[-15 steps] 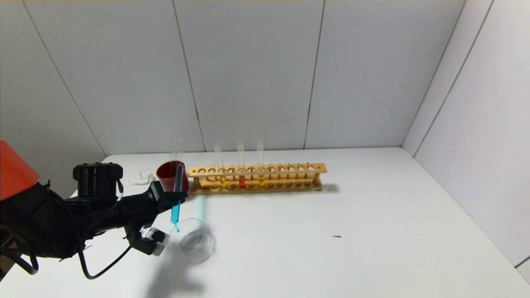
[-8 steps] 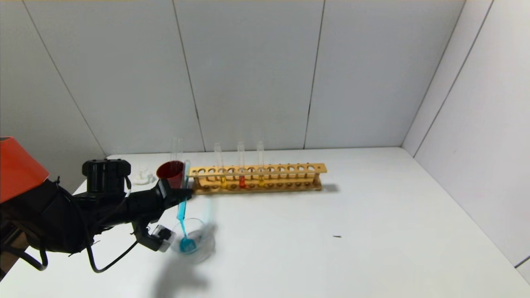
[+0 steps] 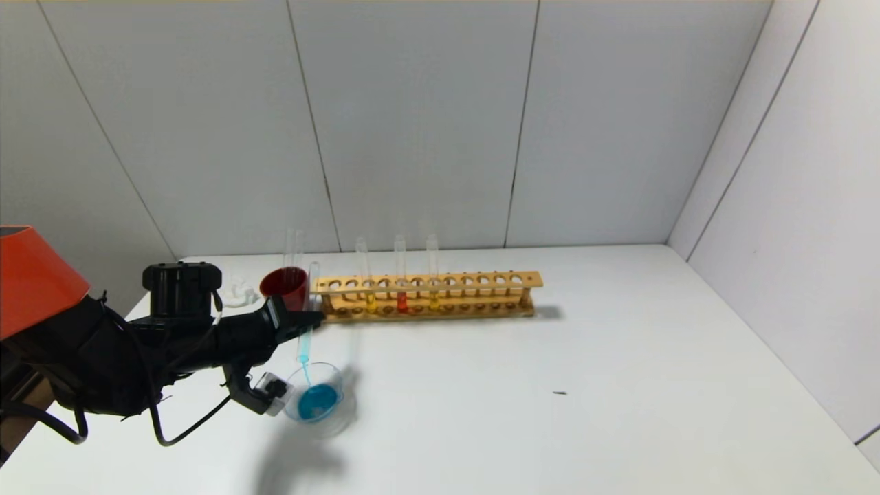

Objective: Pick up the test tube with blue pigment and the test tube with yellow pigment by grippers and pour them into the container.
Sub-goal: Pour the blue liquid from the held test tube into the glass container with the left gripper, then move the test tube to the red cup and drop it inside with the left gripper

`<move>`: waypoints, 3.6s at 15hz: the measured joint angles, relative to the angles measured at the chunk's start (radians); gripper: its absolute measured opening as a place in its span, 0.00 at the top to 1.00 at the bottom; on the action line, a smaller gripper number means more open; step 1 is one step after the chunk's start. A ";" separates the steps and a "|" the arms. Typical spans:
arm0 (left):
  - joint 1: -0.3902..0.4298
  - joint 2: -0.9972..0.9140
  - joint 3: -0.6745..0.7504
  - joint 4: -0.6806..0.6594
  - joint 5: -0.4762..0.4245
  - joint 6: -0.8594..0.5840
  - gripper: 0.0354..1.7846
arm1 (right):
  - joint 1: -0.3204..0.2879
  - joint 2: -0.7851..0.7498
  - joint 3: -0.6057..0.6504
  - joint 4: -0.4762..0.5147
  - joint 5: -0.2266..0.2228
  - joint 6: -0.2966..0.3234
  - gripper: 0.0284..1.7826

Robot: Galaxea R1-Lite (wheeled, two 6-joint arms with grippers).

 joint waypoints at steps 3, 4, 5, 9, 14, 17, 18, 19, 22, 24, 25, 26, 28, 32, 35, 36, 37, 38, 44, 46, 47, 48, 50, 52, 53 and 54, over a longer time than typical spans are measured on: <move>0.000 -0.005 0.000 0.001 -0.001 0.019 0.83 | 0.000 0.000 0.000 0.000 0.000 0.000 0.02; 0.000 -0.006 0.000 0.002 -0.002 0.022 0.83 | 0.000 0.000 0.000 0.000 0.000 0.000 0.02; 0.000 -0.007 0.000 0.001 -0.002 0.022 0.83 | 0.000 0.000 0.000 0.000 0.000 0.000 0.02; 0.007 -0.015 -0.003 0.002 -0.002 0.053 0.83 | 0.000 0.000 0.000 0.000 0.000 0.000 0.02; 0.015 -0.024 -0.008 0.000 -0.001 0.064 0.83 | 0.000 0.000 0.000 0.000 0.000 0.000 0.02; 0.015 -0.036 -0.009 0.000 -0.004 0.104 0.83 | 0.000 0.000 0.000 0.000 0.000 0.000 0.02; 0.015 -0.045 -0.010 0.000 -0.005 0.127 0.83 | 0.000 0.000 0.000 0.000 0.000 0.000 0.02; 0.016 -0.055 -0.011 0.000 -0.004 0.156 0.83 | 0.000 0.000 0.000 0.000 0.000 0.000 0.02; 0.017 -0.085 -0.004 -0.001 -0.004 0.188 0.83 | 0.000 0.000 0.000 0.000 0.000 0.000 0.02; 0.017 -0.097 -0.001 -0.002 -0.001 0.200 0.83 | 0.000 0.000 0.000 0.000 0.000 0.000 0.02; 0.017 -0.103 0.001 -0.001 -0.001 0.206 0.83 | 0.000 0.000 0.000 0.000 0.000 0.000 0.02; 0.016 -0.110 0.007 -0.001 -0.001 0.207 0.83 | 0.000 0.000 0.000 0.000 0.000 0.000 0.02; 0.015 -0.119 0.013 -0.001 0.005 0.212 0.83 | 0.000 0.000 0.000 0.000 0.000 0.000 0.02; 0.010 -0.145 0.024 -0.016 0.009 0.243 0.83 | 0.000 0.000 0.000 0.000 0.000 0.000 0.02; 0.009 -0.154 0.038 -0.018 0.010 0.241 0.83 | 0.000 0.000 0.000 0.000 0.000 0.000 0.02; 0.009 -0.156 0.039 -0.018 0.009 0.239 0.83 | 0.000 0.000 0.000 0.000 0.000 0.000 0.02; 0.010 -0.156 0.041 -0.018 0.009 0.235 0.83 | 0.000 0.000 0.000 0.000 0.000 0.000 0.02; 0.011 -0.155 0.044 -0.012 0.010 0.231 0.83 | 0.000 0.000 0.000 0.000 0.000 0.000 0.02; 0.034 -0.146 0.043 -0.024 0.021 -0.066 0.83 | 0.000 0.000 0.000 0.000 0.000 0.000 0.02; 0.036 -0.183 0.041 -0.023 0.069 -0.252 0.83 | 0.000 0.000 0.000 0.000 0.000 0.000 0.02; 0.036 -0.214 0.039 -0.016 0.116 -0.370 0.83 | 0.000 0.000 0.000 0.000 0.000 0.000 0.02; 0.034 -0.244 0.034 -0.004 0.168 -0.487 0.83 | 0.000 0.000 0.000 0.000 0.000 0.000 0.02; 0.032 -0.307 0.010 0.056 0.277 -0.743 0.83 | 0.000 0.000 0.000 0.000 0.000 0.000 0.02; 0.035 -0.359 -0.051 0.192 0.363 -0.985 0.83 | 0.000 0.000 0.000 0.000 0.000 0.000 0.02; 0.037 -0.381 -0.091 0.276 0.387 -1.119 0.83 | 0.000 0.000 0.000 0.000 0.000 0.000 0.02; 0.037 -0.400 -0.123 0.351 0.395 -1.248 0.83 | 0.000 0.000 0.000 0.000 0.001 0.000 0.02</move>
